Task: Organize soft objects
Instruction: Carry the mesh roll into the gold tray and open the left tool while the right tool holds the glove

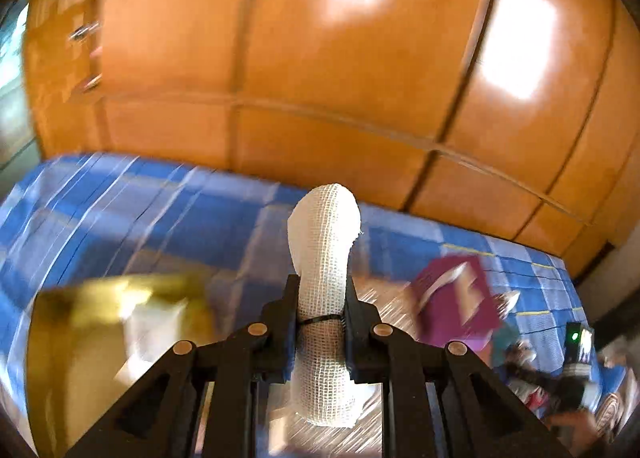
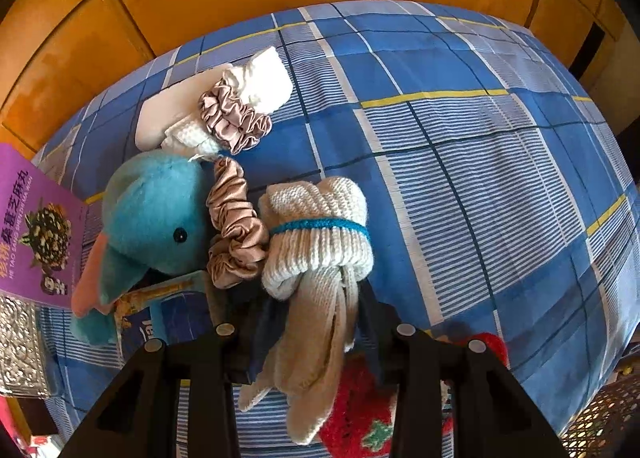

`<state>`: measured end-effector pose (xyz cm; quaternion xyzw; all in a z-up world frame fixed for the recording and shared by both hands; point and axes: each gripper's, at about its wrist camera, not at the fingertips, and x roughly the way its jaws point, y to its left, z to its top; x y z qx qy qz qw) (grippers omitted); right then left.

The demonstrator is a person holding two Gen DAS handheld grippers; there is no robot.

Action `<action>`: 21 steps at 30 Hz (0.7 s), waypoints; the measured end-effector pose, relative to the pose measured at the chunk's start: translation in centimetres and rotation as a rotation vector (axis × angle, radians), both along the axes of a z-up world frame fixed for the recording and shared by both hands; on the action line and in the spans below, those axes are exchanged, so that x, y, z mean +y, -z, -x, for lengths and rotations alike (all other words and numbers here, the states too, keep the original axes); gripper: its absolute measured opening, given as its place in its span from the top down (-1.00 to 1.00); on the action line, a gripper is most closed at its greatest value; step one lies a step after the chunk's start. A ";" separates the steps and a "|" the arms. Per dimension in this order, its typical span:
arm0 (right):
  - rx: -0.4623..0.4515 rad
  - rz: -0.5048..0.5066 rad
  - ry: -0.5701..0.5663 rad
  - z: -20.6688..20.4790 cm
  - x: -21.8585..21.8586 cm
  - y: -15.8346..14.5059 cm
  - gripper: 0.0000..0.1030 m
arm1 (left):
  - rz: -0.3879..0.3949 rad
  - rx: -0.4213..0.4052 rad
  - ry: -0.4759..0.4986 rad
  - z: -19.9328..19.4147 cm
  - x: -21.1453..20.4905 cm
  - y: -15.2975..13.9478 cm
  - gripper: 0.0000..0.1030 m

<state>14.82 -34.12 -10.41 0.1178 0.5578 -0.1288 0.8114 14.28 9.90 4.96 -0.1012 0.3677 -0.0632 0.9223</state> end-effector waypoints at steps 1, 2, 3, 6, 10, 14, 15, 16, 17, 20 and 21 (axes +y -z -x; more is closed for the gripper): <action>0.003 0.016 -0.007 0.0 0.4 0.0 0.27 | 0.015 0.007 -0.025 1.5 1.7 0.7 0.64; 0.006 0.028 -0.013 -0.1 0.6 0.1 0.28 | 0.017 0.010 -0.045 2.5 2.7 1.3 0.64; 0.007 0.039 -0.018 -0.1 0.7 0.1 0.28 | 0.016 0.014 -0.064 3.7 3.7 1.8 0.64; 0.003 0.048 -0.016 0.0 0.9 0.0 0.30 | 0.038 0.060 -0.130 6.5 7.2 3.7 0.64; -0.006 0.068 -0.022 0.3 1.4 -0.2 0.35 | 0.047 0.137 -0.187 7.7 8.6 7.4 0.63; -0.037 0.102 -0.008 0.9 1.6 -1.1 0.42 | 0.063 0.200 -0.252 7.0 10.1 10.1 0.61; -0.043 0.107 -0.004 1.0 1.4 -1.2 0.42 | 0.066 0.209 -0.257 6.5 10.4 10.7 0.60; -0.050 0.117 0.002 1.1 1.4 -1.3 0.43 | 0.056 0.221 -0.245 5.8 10.5 11.1 0.57; -0.049 0.123 0.005 1.0 1.1 -1.3 0.43 | 0.033 0.229 -0.242 5.3 10.4 11.5 0.52; -0.015 0.137 0.013 0.9 1.0 -0.8 0.44 | 0.012 0.249 -0.283 5.3 10.4 12.2 -0.14; -0.018 0.136 0.014 0.7 0.9 -0.8 0.44 | -0.001 0.235 -0.294 5.7 10.2 12.3 -0.29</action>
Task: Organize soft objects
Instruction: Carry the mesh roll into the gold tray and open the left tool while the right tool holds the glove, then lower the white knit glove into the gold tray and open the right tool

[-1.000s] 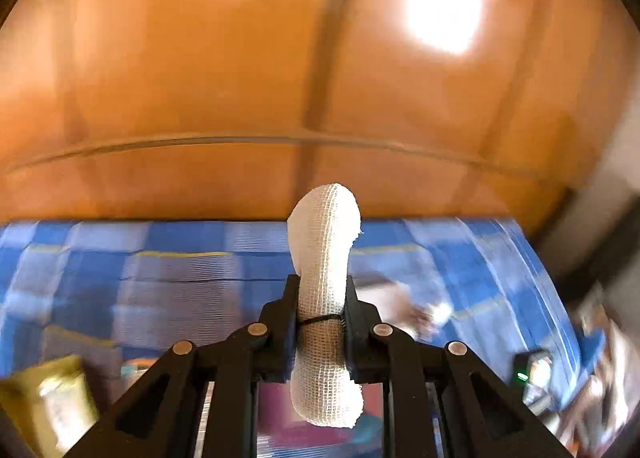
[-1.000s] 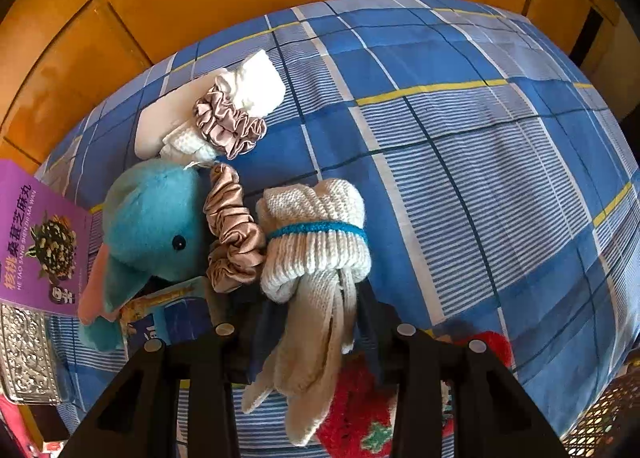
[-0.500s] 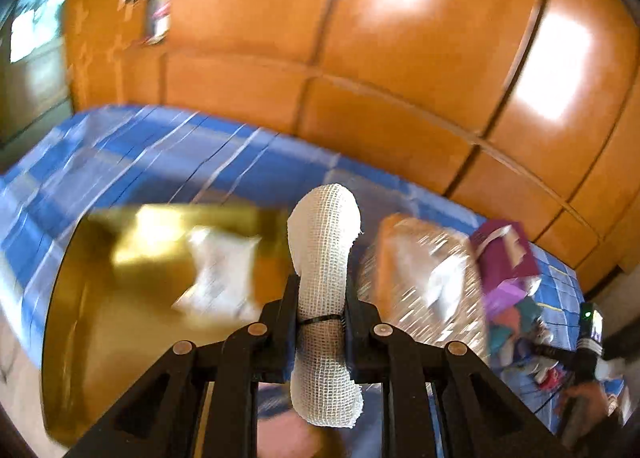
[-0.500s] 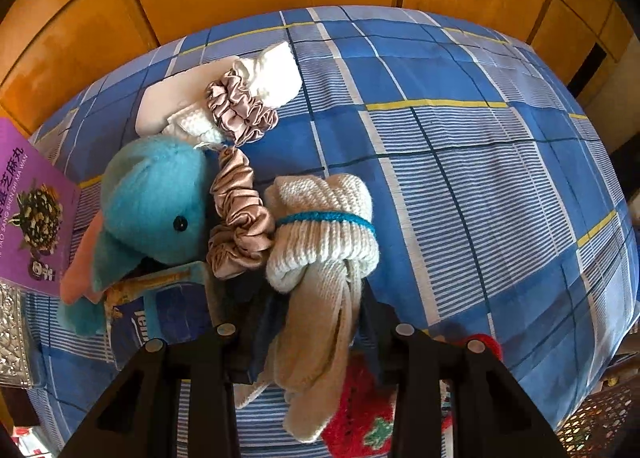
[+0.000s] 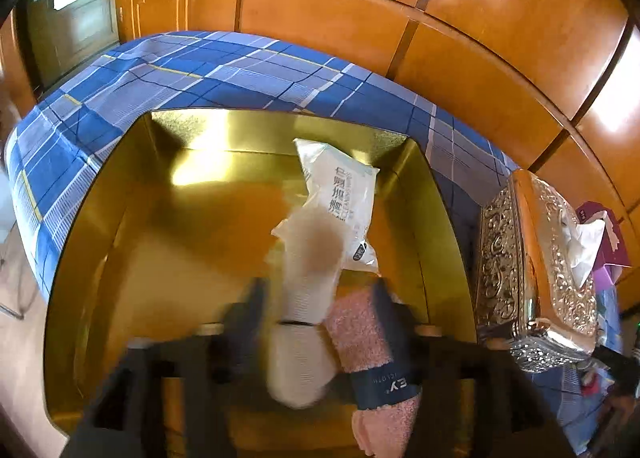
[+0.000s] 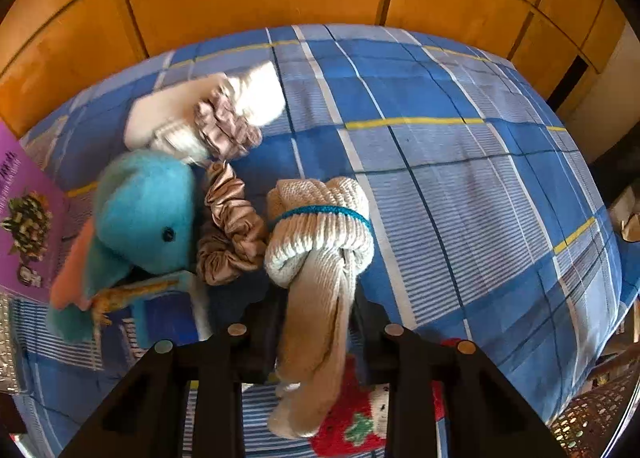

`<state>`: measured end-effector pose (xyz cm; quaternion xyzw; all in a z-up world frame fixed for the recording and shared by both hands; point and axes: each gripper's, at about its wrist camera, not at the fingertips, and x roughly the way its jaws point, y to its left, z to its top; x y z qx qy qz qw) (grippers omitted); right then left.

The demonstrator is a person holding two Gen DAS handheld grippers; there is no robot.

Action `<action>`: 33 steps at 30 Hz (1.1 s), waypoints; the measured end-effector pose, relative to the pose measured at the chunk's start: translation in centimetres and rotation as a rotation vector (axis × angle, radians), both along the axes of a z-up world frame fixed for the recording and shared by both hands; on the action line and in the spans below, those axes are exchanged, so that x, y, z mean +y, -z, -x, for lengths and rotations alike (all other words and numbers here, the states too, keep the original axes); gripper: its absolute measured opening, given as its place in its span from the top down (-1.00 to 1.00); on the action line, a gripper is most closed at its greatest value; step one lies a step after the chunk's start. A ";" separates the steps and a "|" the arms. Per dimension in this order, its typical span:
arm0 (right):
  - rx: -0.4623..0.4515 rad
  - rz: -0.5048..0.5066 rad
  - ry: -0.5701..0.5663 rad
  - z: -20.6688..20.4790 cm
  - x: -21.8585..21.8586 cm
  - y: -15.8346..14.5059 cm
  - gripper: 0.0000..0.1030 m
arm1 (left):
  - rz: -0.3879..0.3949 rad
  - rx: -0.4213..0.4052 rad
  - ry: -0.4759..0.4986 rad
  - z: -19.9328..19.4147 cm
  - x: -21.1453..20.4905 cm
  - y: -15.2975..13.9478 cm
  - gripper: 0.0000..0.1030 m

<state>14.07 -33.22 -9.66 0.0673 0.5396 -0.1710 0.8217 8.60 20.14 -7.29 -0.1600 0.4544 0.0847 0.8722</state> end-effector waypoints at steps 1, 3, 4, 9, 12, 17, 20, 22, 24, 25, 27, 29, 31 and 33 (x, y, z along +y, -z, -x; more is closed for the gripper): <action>-0.007 0.003 0.000 0.0 0.0 -0.1 0.44 | -0.036 -0.015 -0.002 0.5 -0.4 -0.2 -0.29; -0.005 0.007 0.002 0.0 0.0 0.0 0.44 | -0.093 -0.044 0.012 1.7 -1.2 -0.6 -0.34; -0.007 0.006 0.004 0.0 -0.1 0.0 0.44 | -0.102 -0.050 0.020 2.2 -1.4 -0.7 -0.40; -0.099 0.019 0.012 0.7 -0.1 -1.8 0.44 | -0.119 -0.086 0.075 4.3 -2.4 -1.3 -0.46; -0.127 0.017 0.019 0.9 -0.3 -2.6 0.44 | -0.123 -0.106 0.114 5.0 -2.8 -2.0 -0.46; -0.158 0.017 0.008 -0.1 -0.3 -5.3 0.45 | -0.109 -0.126 0.163 5.7 -3.7 -2.7 -0.46; -0.185 -0.010 -0.042 -1.5 0.7 -7.4 0.45 | -0.098 -0.123 0.176 5.9 -4.1 -2.6 -0.46; -0.202 -0.019 -0.079 -2.5 1.9 -8.9 0.45 | -0.095 -0.126 0.180 6.1 -4.1 -2.7 -0.46; -0.219 -0.040 -0.118 -3.5 3.4 -10.2 0.45 | -0.091 -0.128 0.181 6.4 -4.0 -2.7 -0.46; -0.229 -0.044 -0.146 -4.1 4.4 -11.0 0.45 | -0.087 -0.128 0.181 6.5 -3.9 -2.8 -0.46; -0.252 -0.056 -0.208 -5.4 7.2 -12.8 0.45 | -0.085 -0.131 0.178 6.8 -3.7 -2.8 -0.46; -0.281 -0.081 -0.289 -6.6 10.6 -14.4 0.45 | -0.081 -0.134 0.170 7.1 -3.4 -2.9 -0.46; -0.315 -0.106 -0.396 -7.2 14.9 -16.0 0.45 | -0.081 -0.139 0.158 7.4 -3.0 -3.1 -0.46; -0.344 -0.157 -0.506 -7.3 19.2 -17.2 0.45 | -0.084 -0.138 0.143 7.6 -2.5 -3.1 -0.46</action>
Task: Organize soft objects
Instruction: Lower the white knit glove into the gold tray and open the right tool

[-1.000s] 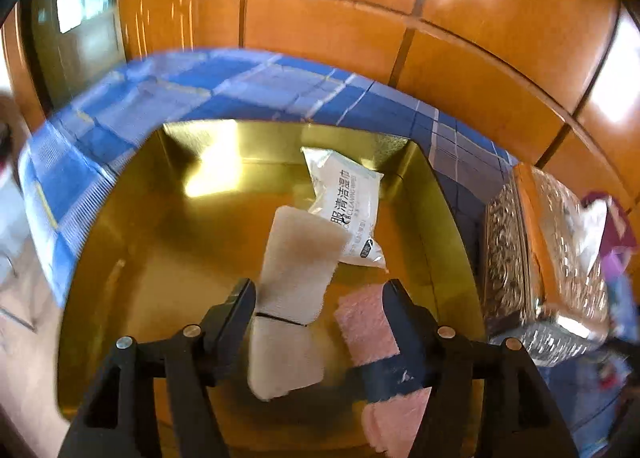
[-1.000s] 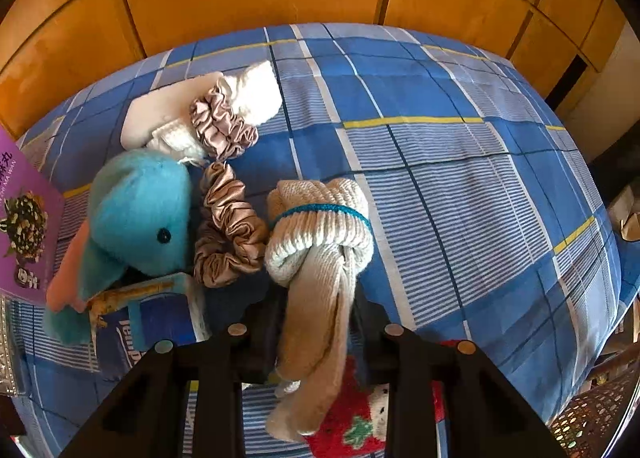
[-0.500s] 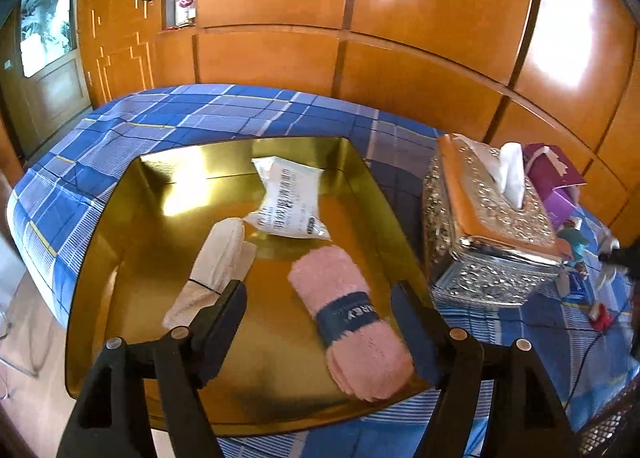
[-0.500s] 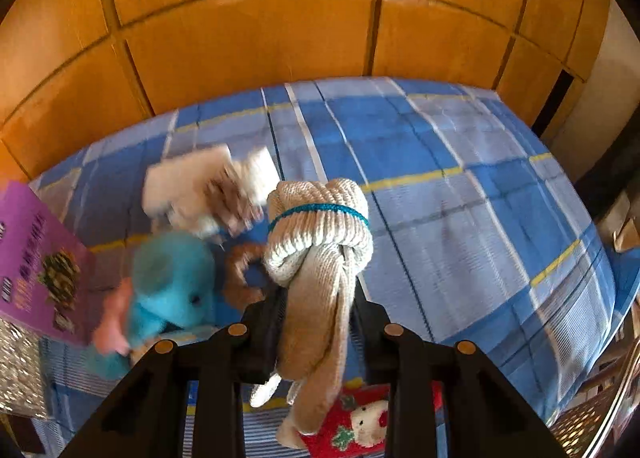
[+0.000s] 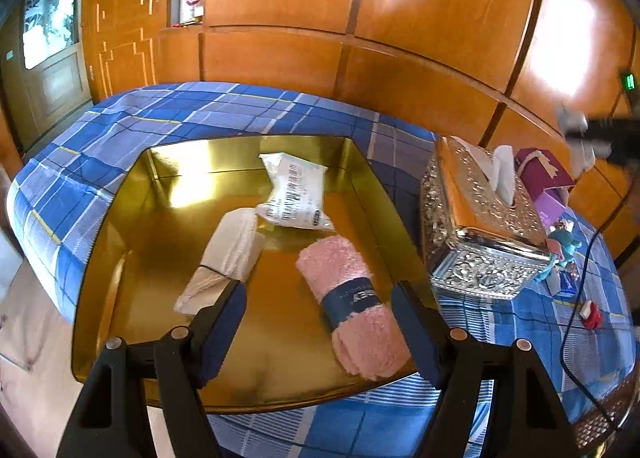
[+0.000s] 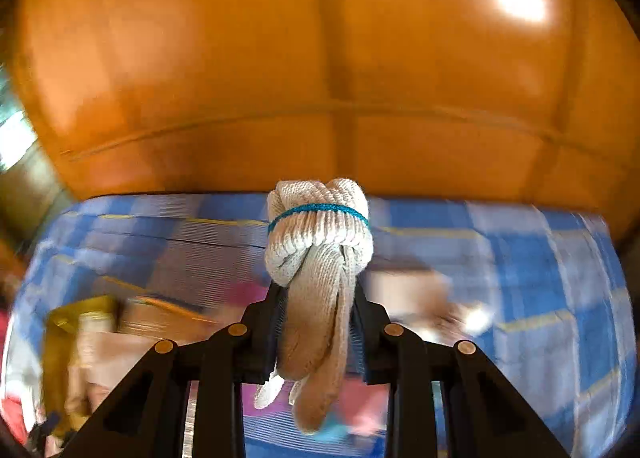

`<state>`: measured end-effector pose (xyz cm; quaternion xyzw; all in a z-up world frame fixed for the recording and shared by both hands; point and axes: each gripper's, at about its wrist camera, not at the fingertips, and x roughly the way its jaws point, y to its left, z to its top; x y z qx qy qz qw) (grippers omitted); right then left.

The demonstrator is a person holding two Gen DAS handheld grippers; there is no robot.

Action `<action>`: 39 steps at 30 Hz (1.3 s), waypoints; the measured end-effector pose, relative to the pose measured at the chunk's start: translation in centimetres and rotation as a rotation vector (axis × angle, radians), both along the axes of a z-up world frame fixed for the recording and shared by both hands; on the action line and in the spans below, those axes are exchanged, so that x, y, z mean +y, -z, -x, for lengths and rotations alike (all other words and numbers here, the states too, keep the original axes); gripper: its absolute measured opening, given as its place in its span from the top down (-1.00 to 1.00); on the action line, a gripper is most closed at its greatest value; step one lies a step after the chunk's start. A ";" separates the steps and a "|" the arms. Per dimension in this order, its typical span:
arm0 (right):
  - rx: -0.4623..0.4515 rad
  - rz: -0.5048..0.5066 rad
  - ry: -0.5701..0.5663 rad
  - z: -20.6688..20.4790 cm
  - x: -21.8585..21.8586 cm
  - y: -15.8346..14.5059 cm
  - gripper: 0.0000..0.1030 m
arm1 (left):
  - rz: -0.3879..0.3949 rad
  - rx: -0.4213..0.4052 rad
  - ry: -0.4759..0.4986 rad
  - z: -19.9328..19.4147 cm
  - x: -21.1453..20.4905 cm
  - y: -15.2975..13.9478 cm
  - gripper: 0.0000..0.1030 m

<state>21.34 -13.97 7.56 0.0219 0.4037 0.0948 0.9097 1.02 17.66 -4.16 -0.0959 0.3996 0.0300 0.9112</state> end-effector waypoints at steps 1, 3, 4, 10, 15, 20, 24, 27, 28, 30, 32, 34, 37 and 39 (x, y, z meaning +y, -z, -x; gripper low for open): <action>-0.009 -0.014 -0.047 0.2 1.7 -0.3 0.45 | 0.005 -0.001 -0.008 0.2 0.3 0.0 -0.46; -0.027 -0.044 -0.201 1.3 7.1 -0.8 0.45 | 0.011 -0.007 -0.026 0.5 1.0 -0.1 -0.46; -0.024 -0.055 -0.253 1.8 8.8 -0.7 0.45 | 0.009 -0.009 -0.036 0.6 1.2 -0.2 -0.46; 0.097 -0.046 -0.531 6.8 19.9 4.6 0.44 | 0.014 -0.030 -0.124 1.5 3.1 -0.5 -0.49; 0.245 -0.039 -0.602 9.5 24.0 10.5 0.39 | 0.012 -0.062 -0.212 2.0 4.9 -1.0 -0.54; 0.289 -0.077 -0.603 10.7 23.5 11.9 0.10 | 0.019 -0.050 -0.240 1.8 6.0 -0.4 -0.56; 0.250 -0.079 -0.568 11.2 22.3 11.2 0.08 | 0.017 -0.048 -0.227 1.7 5.6 -0.4 -0.56; 0.205 -0.081 -0.540 11.9 20.4 10.2 0.08 | 0.002 -0.057 -0.207 1.9 5.1 -0.6 -0.56; 0.196 -0.078 -0.535 12.2 19.9 10.1 0.08 | -0.001 -0.059 -0.200 1.9 4.9 -0.7 -0.56; 0.169 -0.074 -0.519 13.0 18.6 9.8 0.08 | -0.007 -0.062 -0.184 1.9 4.3 -0.8 -0.56; 0.154 -0.068 -0.505 13.5 17.5 9.5 0.08 | -0.016 -0.065 -0.164 2.0 3.8 -0.9 -0.56; 0.139 -0.054 -0.483 14.0 16.1 9.4 0.08 | -0.018 -0.071 -0.141 2.1 3.2 -1.1 -0.56; 0.117 -0.041 -0.448 14.5 13.6 9.0 0.08 | -0.039 -0.079 -0.093 2.1 2.0 -1.4 -0.56; 0.104 -0.044 -0.408 14.6 11.5 8.7 0.08 | -0.045 -0.084 -0.066 2.2 1.2 -1.5 -0.56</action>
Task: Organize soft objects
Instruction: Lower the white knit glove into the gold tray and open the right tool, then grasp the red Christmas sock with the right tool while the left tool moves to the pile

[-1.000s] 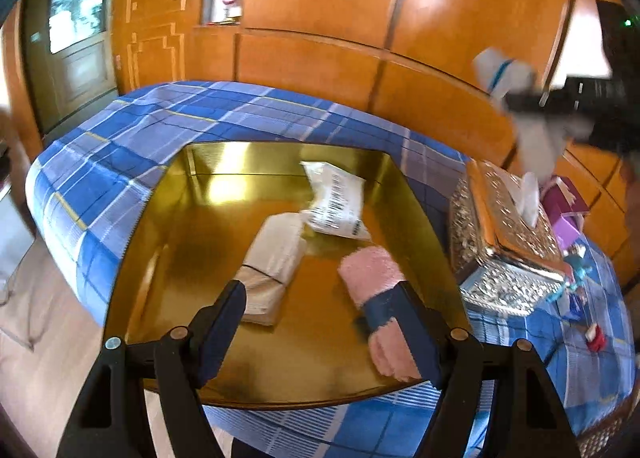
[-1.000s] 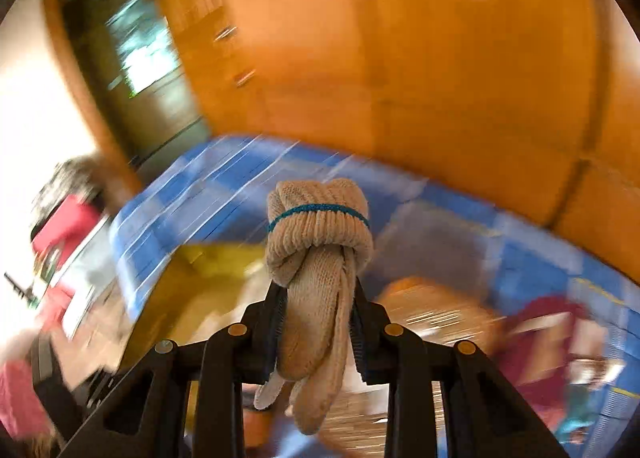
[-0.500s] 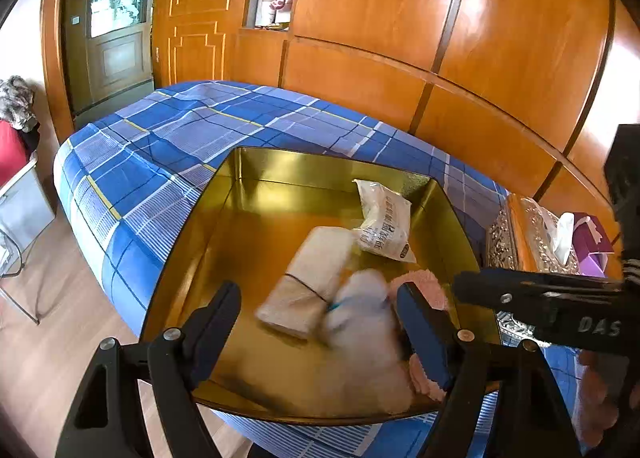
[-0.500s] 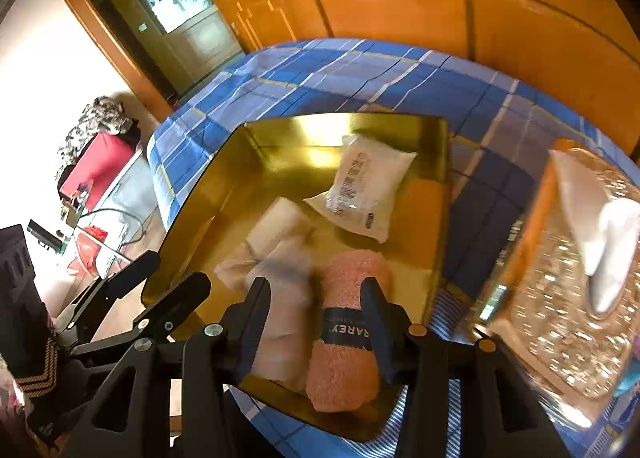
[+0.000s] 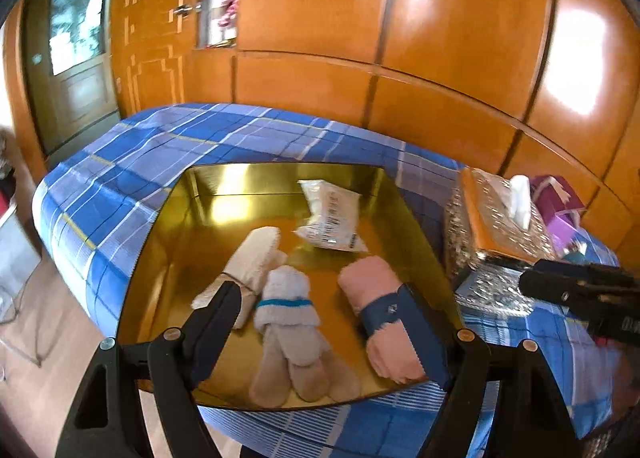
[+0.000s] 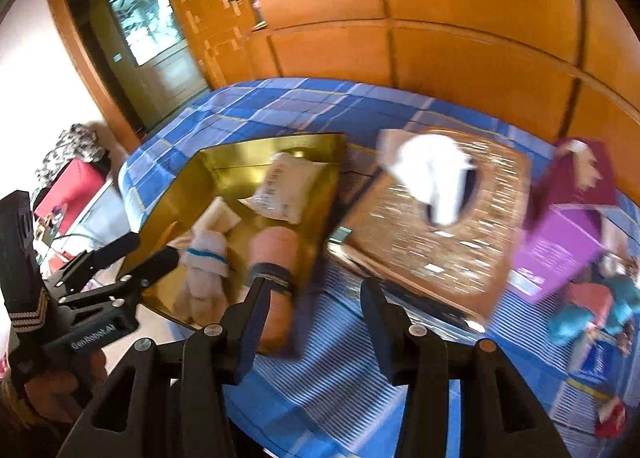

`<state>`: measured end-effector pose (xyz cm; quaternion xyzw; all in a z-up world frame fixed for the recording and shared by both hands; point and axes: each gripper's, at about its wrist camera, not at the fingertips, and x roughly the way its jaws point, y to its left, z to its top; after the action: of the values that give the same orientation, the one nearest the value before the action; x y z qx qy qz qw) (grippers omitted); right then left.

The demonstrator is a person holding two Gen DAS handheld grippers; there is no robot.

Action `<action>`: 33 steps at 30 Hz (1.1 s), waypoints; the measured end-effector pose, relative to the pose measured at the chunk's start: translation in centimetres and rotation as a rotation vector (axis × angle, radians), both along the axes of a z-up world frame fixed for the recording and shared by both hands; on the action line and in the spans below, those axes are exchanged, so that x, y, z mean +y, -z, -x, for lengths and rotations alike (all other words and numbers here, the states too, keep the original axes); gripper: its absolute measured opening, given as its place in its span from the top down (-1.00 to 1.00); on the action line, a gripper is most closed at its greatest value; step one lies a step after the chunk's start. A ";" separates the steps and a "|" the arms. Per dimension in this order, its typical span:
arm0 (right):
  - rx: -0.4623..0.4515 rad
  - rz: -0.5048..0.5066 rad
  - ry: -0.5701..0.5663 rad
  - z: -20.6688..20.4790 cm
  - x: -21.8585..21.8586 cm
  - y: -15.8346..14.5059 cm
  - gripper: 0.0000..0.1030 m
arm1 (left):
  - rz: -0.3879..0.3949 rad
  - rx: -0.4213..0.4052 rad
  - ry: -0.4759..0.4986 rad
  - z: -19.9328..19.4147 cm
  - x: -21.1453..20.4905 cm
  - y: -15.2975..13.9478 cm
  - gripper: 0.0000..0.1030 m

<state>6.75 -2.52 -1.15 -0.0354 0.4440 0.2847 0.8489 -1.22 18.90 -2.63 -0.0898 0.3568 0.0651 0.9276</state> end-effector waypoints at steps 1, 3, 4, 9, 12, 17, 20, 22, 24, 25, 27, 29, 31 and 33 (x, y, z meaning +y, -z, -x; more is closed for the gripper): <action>-0.004 -0.004 0.020 0.0 -1.0 -0.1 0.08 | -0.005 0.000 0.016 0.0 -0.4 0.0 -0.56; -0.009 -0.008 0.063 -0.3 -3.0 -0.2 0.08 | -0.018 0.001 0.041 0.1 -1.3 -0.1 -0.57; -0.011 -0.008 0.082 -0.3 -3.8 -0.3 0.08 | -0.024 0.001 0.053 0.1 -1.7 -0.1 -0.57; -0.020 -0.009 0.224 -1.1 -9.6 -0.4 0.08 | -0.035 0.007 0.100 0.2 -3.3 0.0 -0.57; -0.021 -0.009 0.306 -1.5 -12.7 -0.4 0.08 | -0.045 0.012 0.120 0.2 -4.1 0.0 -0.57; -0.009 0.000 0.444 -1.7 -17.9 0.1 0.08 | -0.060 0.022 0.167 0.2 -5.4 0.1 -0.57; 0.006 0.020 0.514 -1.7 -21.0 0.2 0.08 | -0.063 0.024 0.196 0.1 -6.1 0.1 -0.57; 0.016 0.041 0.561 -1.7 -23.4 0.1 0.08 | -0.061 0.025 0.215 0.0 -6.6 0.1 -0.57; 0.033 0.051 0.605 -1.7 -26.0 0.0 0.08 | -0.058 0.026 0.236 -0.1 -7.0 0.1 -0.57; 0.044 0.052 0.620 -1.5 -27.0 0.0 0.05 | -0.057 0.026 0.246 -0.1 -7.3 0.0 -0.57; 0.079 0.060 0.662 -1.5 -29.7 0.2 -0.12 | -0.053 0.030 0.270 -0.3 -7.9 0.1 -0.56; 0.114 0.071 0.682 -1.5 -31.4 0.6 -0.18 | -0.050 0.032 0.293 -0.5 -8.6 0.1 -0.57; 0.163 0.105 0.681 -1.8 -32.5 1.6 -0.18 | -0.051 0.037 0.324 -0.6 -9.5 0.1 -0.57; 0.205 0.184 0.633 -2.3 -32.7 2.7 -0.18 | -0.054 0.043 0.357 -0.7 -10.3 0.1 -0.57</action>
<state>9.02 -35.21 -3.83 0.0567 0.5397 -0.0320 0.8393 -0.51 8.59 -2.77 0.0012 0.3849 -0.0892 0.9187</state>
